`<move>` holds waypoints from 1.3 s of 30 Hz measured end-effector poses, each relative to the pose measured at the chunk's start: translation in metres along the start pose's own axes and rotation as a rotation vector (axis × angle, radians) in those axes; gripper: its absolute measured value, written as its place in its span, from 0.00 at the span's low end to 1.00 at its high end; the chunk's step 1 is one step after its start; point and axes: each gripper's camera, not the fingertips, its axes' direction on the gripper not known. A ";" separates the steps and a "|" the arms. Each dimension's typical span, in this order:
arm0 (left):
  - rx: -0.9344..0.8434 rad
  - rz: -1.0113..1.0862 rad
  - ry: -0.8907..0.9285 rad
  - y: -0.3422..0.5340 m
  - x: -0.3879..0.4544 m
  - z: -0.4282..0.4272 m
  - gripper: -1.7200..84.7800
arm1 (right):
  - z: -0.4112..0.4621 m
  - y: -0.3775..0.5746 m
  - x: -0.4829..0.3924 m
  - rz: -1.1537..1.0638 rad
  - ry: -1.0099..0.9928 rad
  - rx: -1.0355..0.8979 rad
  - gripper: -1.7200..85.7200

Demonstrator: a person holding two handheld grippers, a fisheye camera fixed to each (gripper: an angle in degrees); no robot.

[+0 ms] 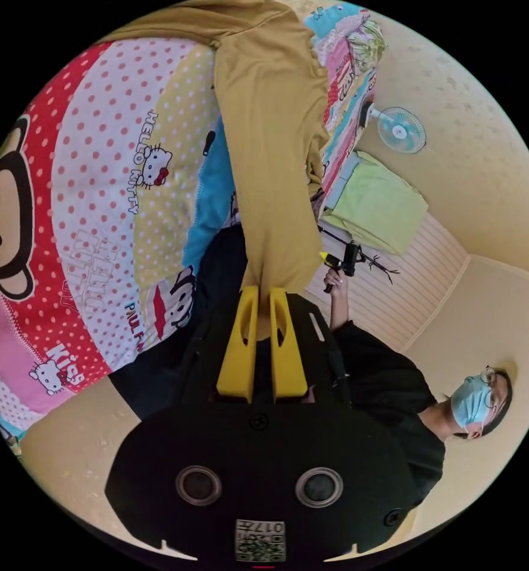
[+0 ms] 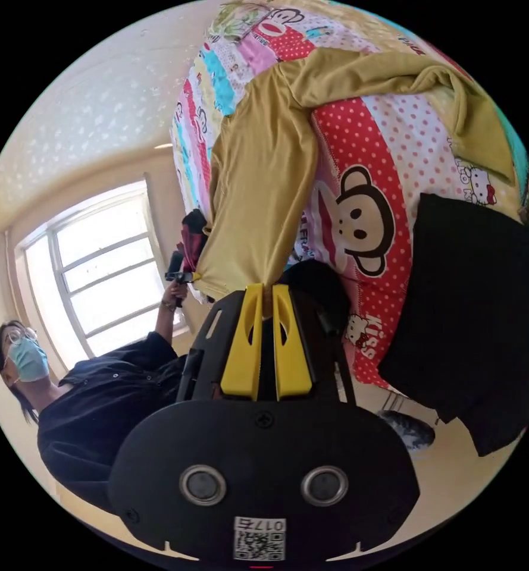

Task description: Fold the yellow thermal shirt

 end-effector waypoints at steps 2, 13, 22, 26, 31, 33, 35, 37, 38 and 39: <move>0.028 -0.077 -0.097 0.007 -0.021 0.012 0.07 | 0.017 0.009 0.016 0.058 0.085 -0.063 0.05; 0.051 -0.401 -0.251 0.045 -0.104 0.054 0.08 | -0.060 0.035 0.094 0.280 -0.023 0.294 0.07; -0.057 -0.269 -0.400 0.037 -0.076 0.114 0.01 | -0.157 -0.003 0.213 0.719 -0.268 0.647 0.19; -0.045 -0.248 -0.311 0.029 -0.074 0.140 0.01 | -0.116 -0.006 0.243 0.835 -0.485 0.746 0.19; 0.023 -0.145 -0.341 0.028 -0.059 0.150 0.01 | -0.065 -0.004 0.260 0.866 -0.801 0.994 0.17; 0.046 -0.122 -0.404 0.032 -0.051 0.149 0.01 | -0.038 0.006 0.268 0.901 -0.954 1.196 0.17; 0.088 -0.098 -0.447 0.041 -0.045 0.144 0.01 | -0.022 0.011 0.278 0.912 -1.060 1.311 0.16; 0.135 -0.075 -0.465 0.049 -0.042 0.140 0.01 | -0.014 0.013 0.288 0.939 -1.103 1.357 0.13; 0.169 -0.066 -0.485 0.055 -0.041 0.137 0.01 | -0.014 0.018 0.293 0.953 -1.096 1.391 0.10; 0.183 -0.064 -0.495 0.057 -0.041 0.136 0.01 | -0.019 0.024 0.296 0.934 -1.092 1.439 0.09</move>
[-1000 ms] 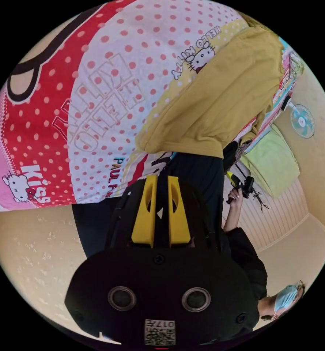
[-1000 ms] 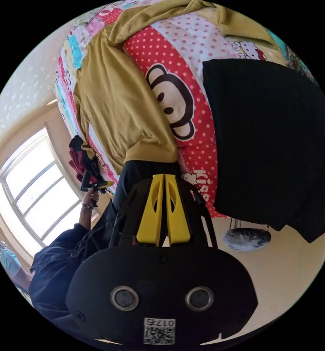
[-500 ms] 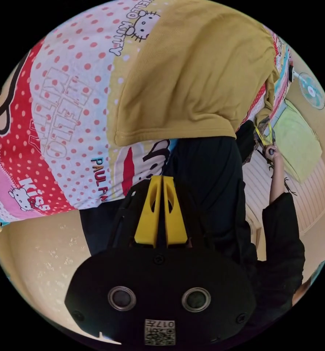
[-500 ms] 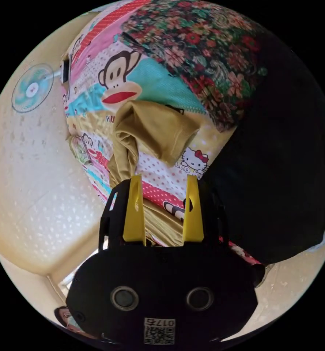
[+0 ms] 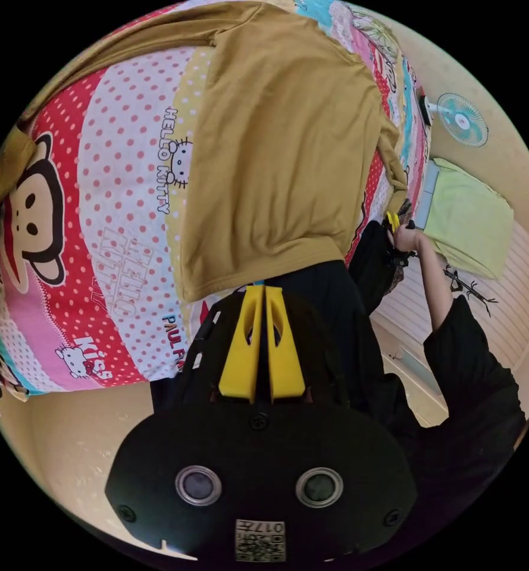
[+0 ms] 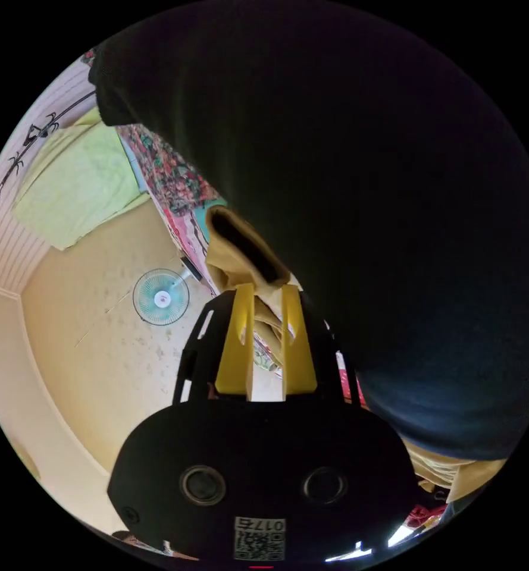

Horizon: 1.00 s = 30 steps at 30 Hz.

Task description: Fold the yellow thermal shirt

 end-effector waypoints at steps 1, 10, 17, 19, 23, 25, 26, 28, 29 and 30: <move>0.021 -0.010 -0.017 0.004 -0.002 -0.001 0.01 | -0.003 -0.003 -0.005 -0.018 -0.017 0.002 0.08; 0.106 -0.005 0.081 0.021 -0.004 0.024 0.01 | -0.017 -0.018 -0.215 -0.779 0.238 -0.230 0.05; 0.163 0.051 0.175 0.035 0.012 0.056 0.01 | 0.111 0.183 -0.253 -1.295 0.110 -0.816 0.05; 0.183 0.042 0.174 0.040 0.014 0.060 0.01 | 0.150 0.254 -0.226 -1.363 0.069 -0.971 0.05; 0.262 -0.014 0.233 0.049 0.001 0.068 0.02 | 0.237 0.396 -0.105 -1.402 0.053 -1.320 0.05; 0.319 -0.056 0.275 0.049 -0.010 0.068 0.03 | 0.265 0.438 -0.035 -1.382 0.060 -1.438 0.06; 0.360 -0.086 0.308 0.047 -0.020 0.067 0.06 | 0.283 0.457 0.016 -1.387 0.086 -1.500 0.07; 0.437 -0.138 0.327 0.044 -0.034 0.063 0.09 | 0.313 0.471 0.106 -1.371 0.268 -1.581 0.08; 0.485 -0.182 0.325 0.040 -0.044 0.058 0.09 | 0.329 0.470 0.168 -1.301 0.443 -1.624 0.08; 0.508 -0.202 0.323 0.038 -0.048 0.054 0.10 | 0.333 0.467 0.216 -1.234 0.548 -1.676 0.09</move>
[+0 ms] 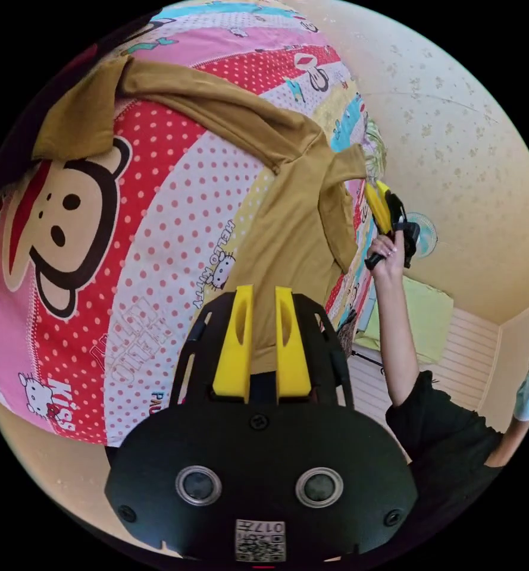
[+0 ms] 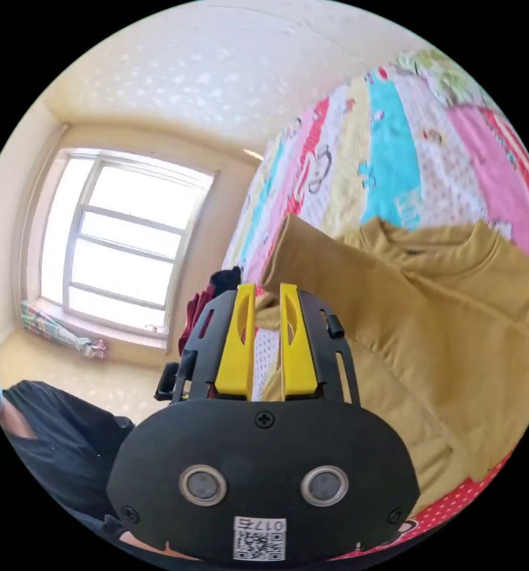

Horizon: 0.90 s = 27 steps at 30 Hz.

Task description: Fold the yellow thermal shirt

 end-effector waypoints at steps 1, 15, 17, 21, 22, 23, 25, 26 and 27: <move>0.056 -0.010 -0.004 -0.009 -0.003 -0.009 0.10 | 0.015 0.005 0.007 0.016 -0.009 -0.023 0.09; 0.294 -0.041 -0.623 -0.076 -0.040 -0.012 0.17 | 0.114 0.140 0.054 0.105 -0.038 -0.233 0.09; 0.280 -0.105 -0.593 -0.074 -0.037 -0.020 0.12 | 0.119 0.147 0.058 0.128 -0.061 -0.213 0.09; 0.269 -0.080 -0.379 -0.054 -0.015 -0.062 0.06 | 0.122 0.148 0.055 0.118 -0.100 -0.157 0.08; 0.263 -0.048 -0.266 -0.046 -0.001 -0.082 0.06 | 0.123 0.147 0.055 0.116 -0.107 -0.152 0.08; 0.248 -0.012 -0.136 -0.040 0.016 -0.102 0.06 | 0.123 0.143 0.056 0.114 -0.115 -0.141 0.08; 0.217 0.079 0.058 -0.033 0.050 -0.129 0.06 | 0.122 0.138 0.060 0.117 -0.126 -0.113 0.08; 0.183 0.137 0.156 -0.033 0.078 -0.142 0.06 | 0.121 0.135 0.063 0.123 -0.139 -0.090 0.07; 0.162 0.163 0.193 -0.034 0.094 -0.146 0.06 | 0.120 0.135 0.067 0.138 -0.155 -0.061 0.07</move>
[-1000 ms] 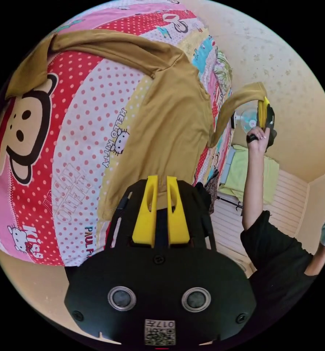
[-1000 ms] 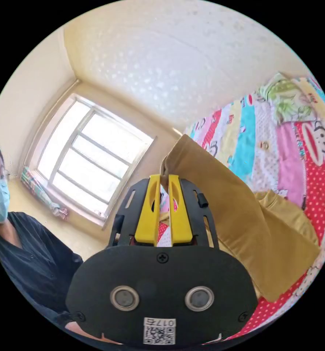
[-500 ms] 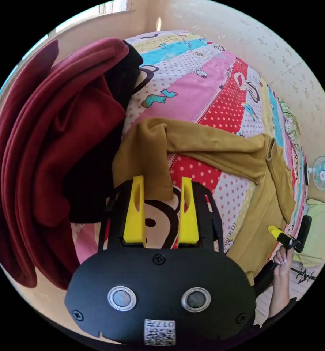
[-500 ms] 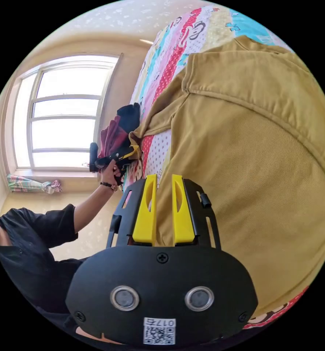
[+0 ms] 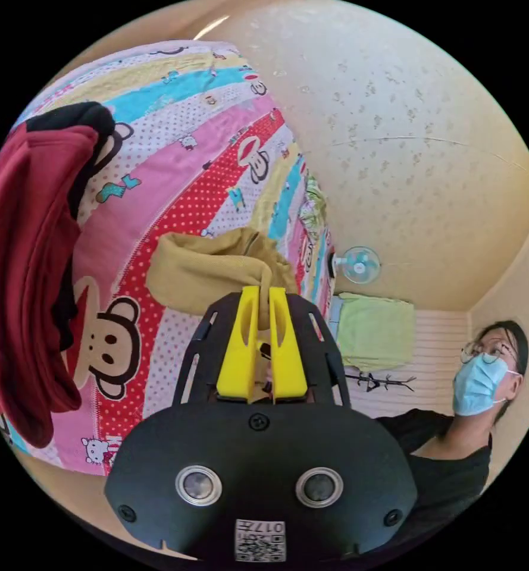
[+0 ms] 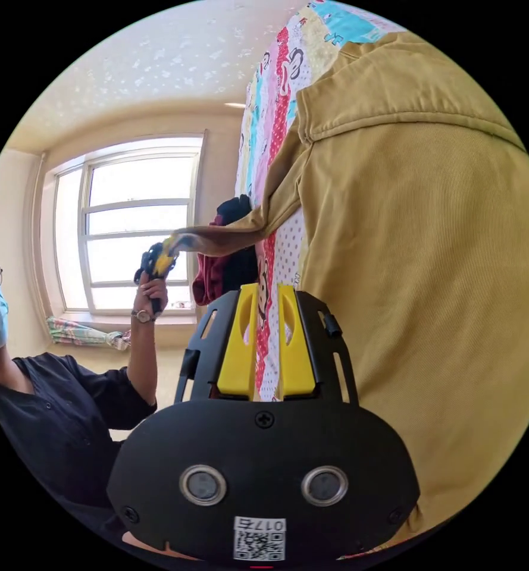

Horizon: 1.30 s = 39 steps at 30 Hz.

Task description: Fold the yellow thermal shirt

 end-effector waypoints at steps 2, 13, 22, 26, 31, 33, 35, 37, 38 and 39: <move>-0.079 0.117 0.073 -0.022 0.067 0.011 0.06 | -0.004 0.001 0.006 0.030 -0.035 0.056 0.06; -0.524 0.445 -0.185 -0.073 0.238 0.273 0.16 | -0.070 -0.018 0.046 0.395 0.379 0.063 0.08; -0.828 0.343 -0.820 0.002 0.127 0.362 0.11 | -0.067 -0.070 0.072 0.378 0.887 -0.220 0.09; -0.920 0.447 -1.040 0.034 0.118 0.400 0.10 | -0.086 -0.087 0.057 0.398 0.780 -0.217 0.06; -0.907 0.434 -1.080 0.022 0.130 0.408 0.09 | -0.164 -0.132 -0.018 0.199 0.652 0.099 0.06; -0.917 0.400 -1.049 0.010 0.130 0.406 0.09 | -0.182 -0.179 -0.028 0.194 0.784 0.092 0.10; -0.919 0.325 -0.985 -0.008 0.126 0.401 0.09 | -0.186 -0.216 -0.024 0.213 0.900 0.060 0.13; -0.919 0.298 -0.939 -0.018 0.123 0.397 0.09 | -0.184 -0.245 -0.012 0.220 0.963 0.041 0.15; -0.924 0.297 -0.919 -0.024 0.122 0.395 0.09 | -0.180 -0.258 0.001 0.220 0.960 0.039 0.15; -0.927 0.296 -0.912 -0.026 0.122 0.395 0.08 | -0.172 -0.265 0.018 0.226 0.924 0.026 0.14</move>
